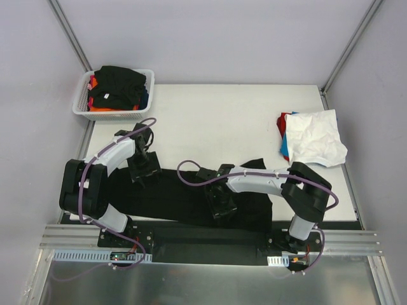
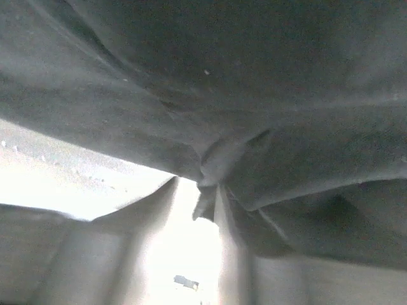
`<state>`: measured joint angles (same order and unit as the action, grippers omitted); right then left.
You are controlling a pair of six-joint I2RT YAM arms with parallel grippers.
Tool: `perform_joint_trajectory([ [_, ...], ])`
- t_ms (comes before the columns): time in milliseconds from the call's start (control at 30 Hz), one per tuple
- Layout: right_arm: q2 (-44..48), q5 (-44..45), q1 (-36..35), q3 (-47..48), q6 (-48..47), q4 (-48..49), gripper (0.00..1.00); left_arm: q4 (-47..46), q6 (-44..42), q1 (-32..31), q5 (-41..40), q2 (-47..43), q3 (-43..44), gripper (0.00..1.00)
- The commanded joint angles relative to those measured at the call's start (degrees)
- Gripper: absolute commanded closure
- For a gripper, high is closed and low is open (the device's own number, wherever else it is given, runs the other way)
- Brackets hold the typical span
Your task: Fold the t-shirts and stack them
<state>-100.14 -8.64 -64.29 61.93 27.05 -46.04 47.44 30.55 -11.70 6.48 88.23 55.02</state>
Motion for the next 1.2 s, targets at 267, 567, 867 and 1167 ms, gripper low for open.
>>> perform_joint_trajectory([
  [267,11.4,10.0,5.8,4.4,-0.3,-9.4,0.42,-0.4,0.0,-0.8,0.0,-5.3,-0.9,0.36],
  [567,13.4,11.7,20.3,0.6,-11.7,-9.7,0.45,-0.4,0.7,-0.8,-0.2,-5.5,0.1,0.36],
  [867,20.1,1.4,34.0,-9.3,-19.3,-3.8,0.42,-0.2,1.5,-0.8,0.3,-8.1,-2.1,0.36],
  [1167,19.2,-2.3,35.7,-10.7,-20.4,-1.5,0.43,0.6,1.1,-0.8,0.3,-5.3,0.8,0.36],
])
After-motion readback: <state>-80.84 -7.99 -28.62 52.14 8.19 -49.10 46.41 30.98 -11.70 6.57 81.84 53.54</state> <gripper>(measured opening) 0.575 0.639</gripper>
